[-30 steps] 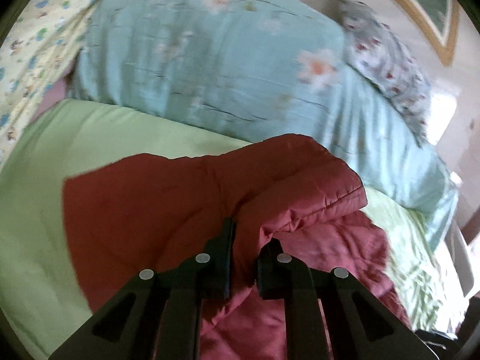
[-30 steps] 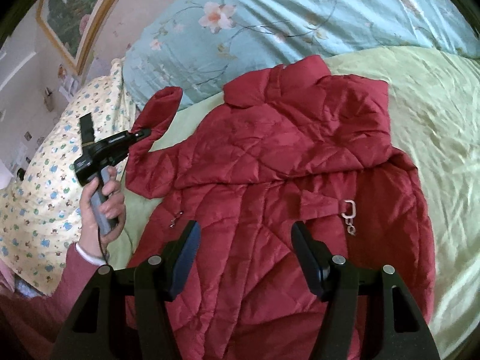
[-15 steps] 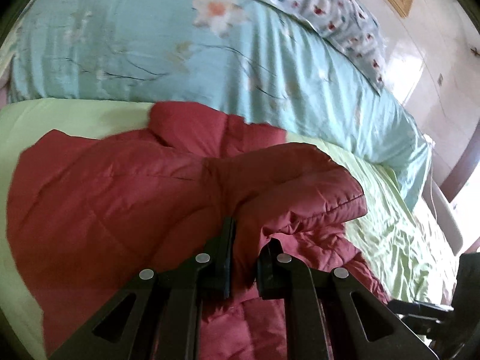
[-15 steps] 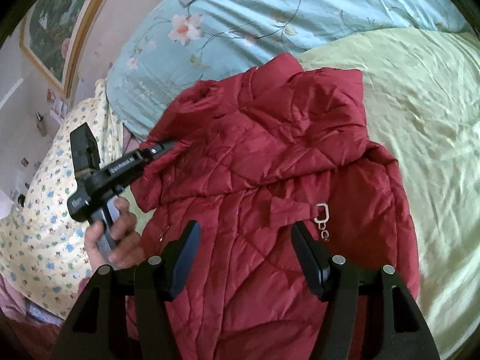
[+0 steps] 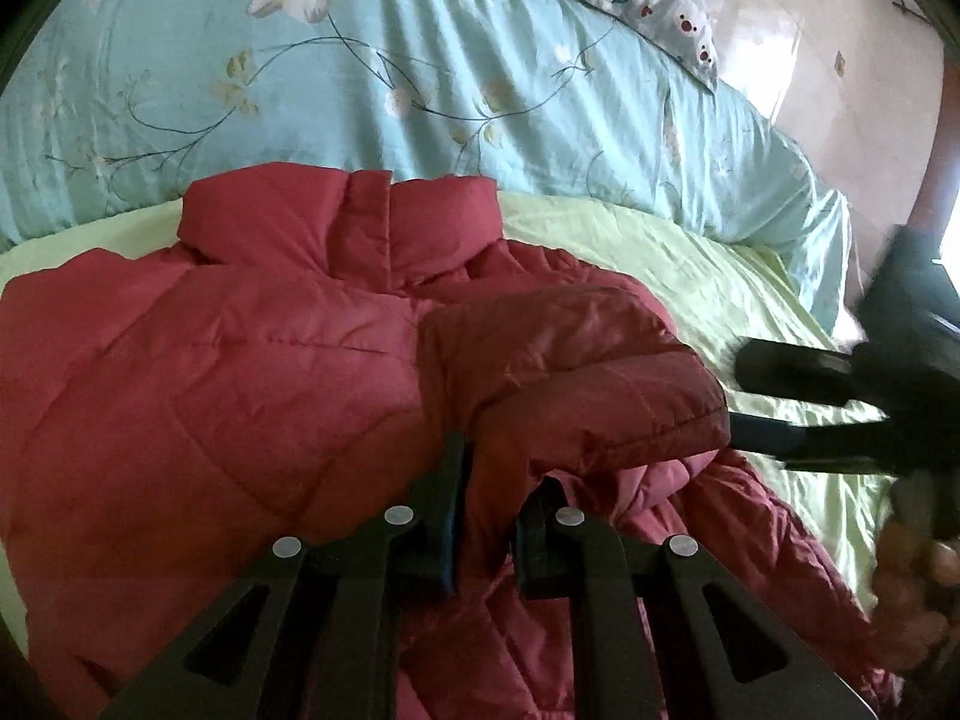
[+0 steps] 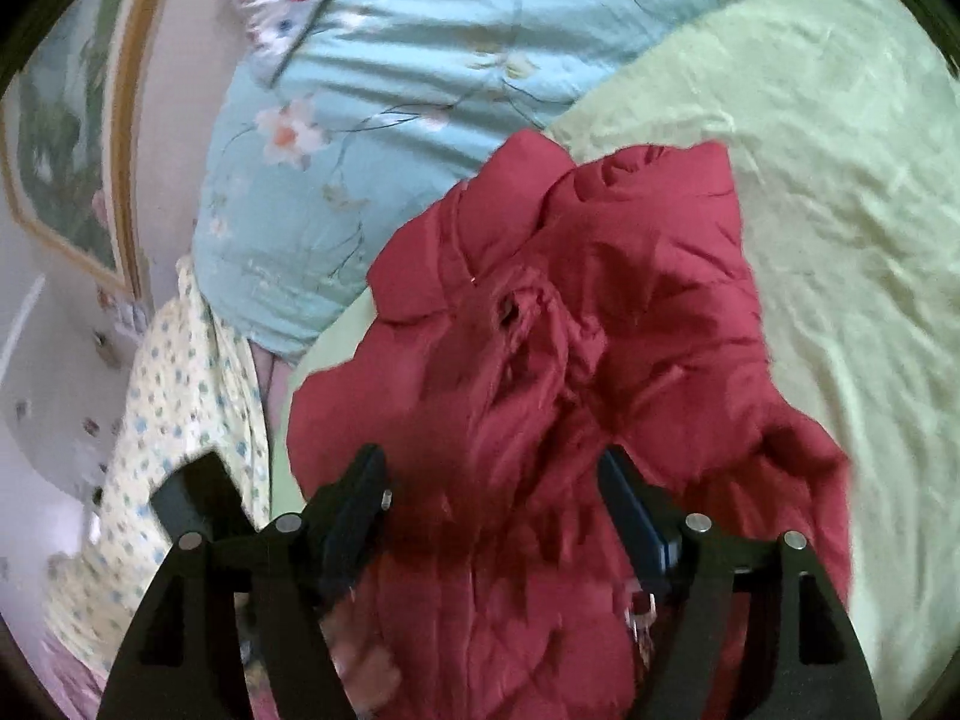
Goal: Fold large clothes
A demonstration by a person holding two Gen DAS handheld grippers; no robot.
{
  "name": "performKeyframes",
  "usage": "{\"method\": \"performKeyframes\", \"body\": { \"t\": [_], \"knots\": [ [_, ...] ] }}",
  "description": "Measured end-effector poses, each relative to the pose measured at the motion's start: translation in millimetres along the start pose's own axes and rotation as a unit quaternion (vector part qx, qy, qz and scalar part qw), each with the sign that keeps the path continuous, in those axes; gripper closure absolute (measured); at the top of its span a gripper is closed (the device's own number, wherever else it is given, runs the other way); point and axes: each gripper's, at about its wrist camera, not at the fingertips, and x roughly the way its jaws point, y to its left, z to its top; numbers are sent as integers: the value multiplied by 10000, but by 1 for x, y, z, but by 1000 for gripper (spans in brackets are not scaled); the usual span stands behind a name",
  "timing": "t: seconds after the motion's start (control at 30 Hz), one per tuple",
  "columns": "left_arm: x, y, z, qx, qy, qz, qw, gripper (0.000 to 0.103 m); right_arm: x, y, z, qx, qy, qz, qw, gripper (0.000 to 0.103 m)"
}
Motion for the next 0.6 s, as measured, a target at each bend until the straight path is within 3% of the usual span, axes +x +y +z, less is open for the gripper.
{"method": "performKeyframes", "body": {
  "t": [0.1, 0.17, 0.23, 0.3, 0.33, 0.37, 0.4, 0.6],
  "knots": [
    [5, 1, 2, 38, 79, -9, 10000, 87, 27, -15, 15, 360, 185, 176, 9990, 28],
    [6, 3, 0, 69, 155, 0, 9999, 83, 41, -20, 19, 497, 287, 446, 9974, 38],
    [9, 3, 1, 71, 311, 18, 9995, 71, 51, -20, 22, 499, 320, 371, 9976, 90],
    [7, 3, 1, 43, 368, 36, 9993, 37, 59, -21, 24, 522, 344, 264, 9977, 93],
    [4, 2, 0, 43, 364, 59, 9993, 26, 60, -21, 25, 512, 315, 251, 9979, 94],
    [0, 2, 0, 44, 338, 75, 9994, 6, 60, -19, 25, 457, 266, 194, 9984, 95],
    [-7, 1, -1, 58, 267, 102, 9996, 1, 59, -18, 26, 409, 217, 144, 9988, 96],
    [-43, 10, -5, 16, 104, 382, 9992, 1, 40, -10, 32, 194, -125, -81, 9997, 97]
  ]
}}
